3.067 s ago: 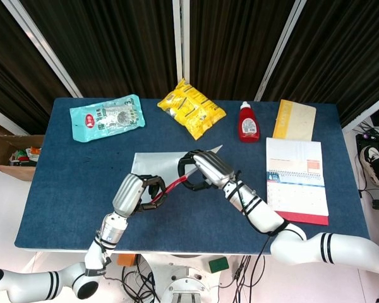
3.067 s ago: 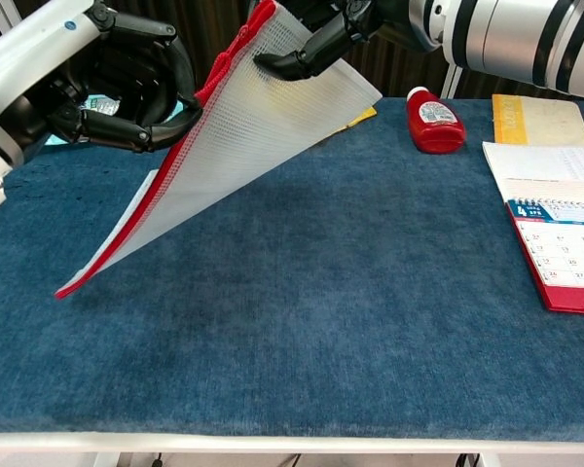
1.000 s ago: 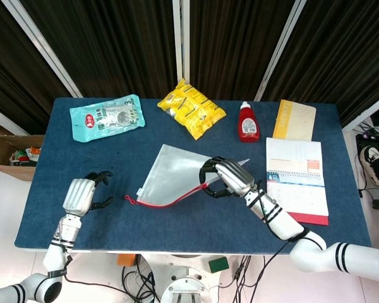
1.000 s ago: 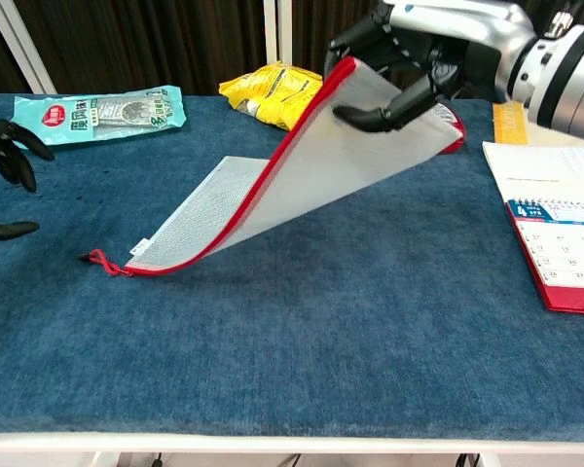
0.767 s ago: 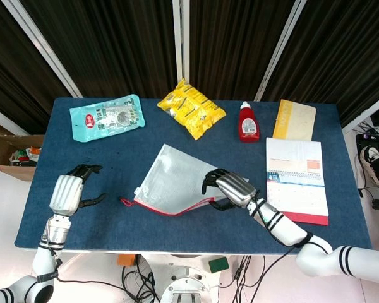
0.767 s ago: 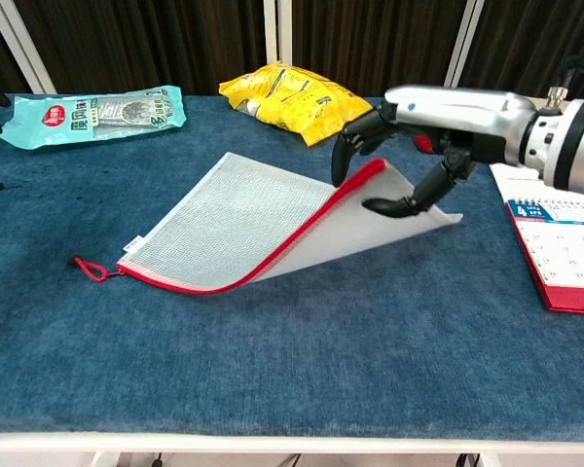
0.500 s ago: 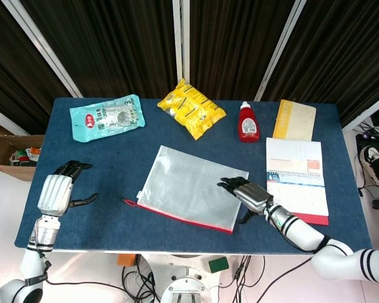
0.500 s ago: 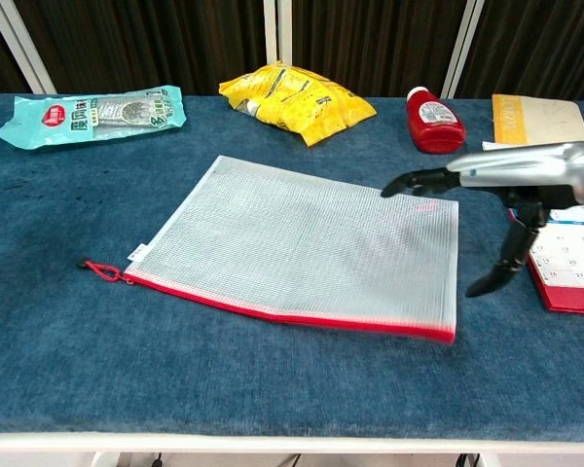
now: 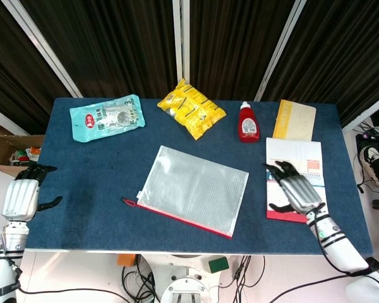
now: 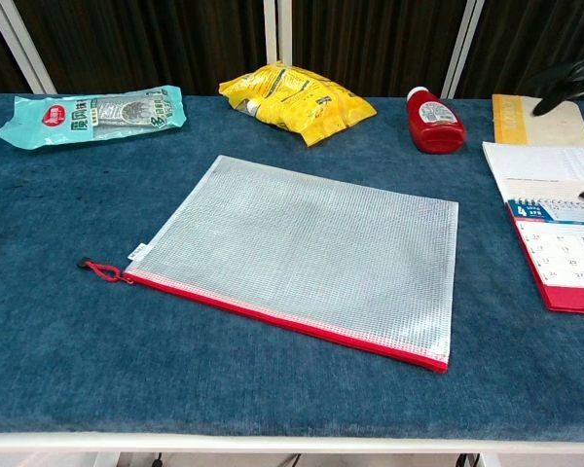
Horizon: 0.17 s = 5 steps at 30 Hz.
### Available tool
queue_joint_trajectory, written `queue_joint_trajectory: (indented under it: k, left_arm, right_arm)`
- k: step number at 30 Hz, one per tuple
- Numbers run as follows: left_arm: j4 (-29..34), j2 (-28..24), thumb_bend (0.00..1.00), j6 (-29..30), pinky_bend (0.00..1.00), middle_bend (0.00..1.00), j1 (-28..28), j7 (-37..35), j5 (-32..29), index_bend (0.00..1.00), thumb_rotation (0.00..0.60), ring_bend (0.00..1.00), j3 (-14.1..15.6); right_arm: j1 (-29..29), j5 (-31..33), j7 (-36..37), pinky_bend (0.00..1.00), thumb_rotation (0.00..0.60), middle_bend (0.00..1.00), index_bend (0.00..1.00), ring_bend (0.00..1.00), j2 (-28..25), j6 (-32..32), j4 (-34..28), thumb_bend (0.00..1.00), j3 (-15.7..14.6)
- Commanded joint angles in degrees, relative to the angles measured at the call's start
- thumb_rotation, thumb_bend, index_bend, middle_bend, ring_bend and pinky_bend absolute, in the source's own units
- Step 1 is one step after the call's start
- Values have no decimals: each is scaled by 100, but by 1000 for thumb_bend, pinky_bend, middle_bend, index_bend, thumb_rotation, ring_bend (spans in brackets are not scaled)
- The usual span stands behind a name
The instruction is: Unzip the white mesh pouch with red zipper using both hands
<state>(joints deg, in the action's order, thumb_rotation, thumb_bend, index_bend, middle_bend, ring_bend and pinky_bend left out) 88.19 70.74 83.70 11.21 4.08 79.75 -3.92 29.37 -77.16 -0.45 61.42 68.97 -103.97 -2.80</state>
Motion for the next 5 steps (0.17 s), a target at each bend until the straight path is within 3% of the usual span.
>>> queue_joint_trajectory:
  k: [1, 5]
  left_arm:
    - [84, -173, 108, 89, 298, 297, -156, 10, 30, 293, 600, 203, 106]
    - [239, -293, 108, 328, 283, 296, -384, 76, 123, 294, 600, 203, 221]
  right_arm:
    - [-1087, -493, 161, 127, 600, 200, 53, 35, 29, 1377, 523, 249, -3]
    - [-1578, -629, 496, 127, 600, 198, 54, 35, 83, 1877, 787, 249, -104]
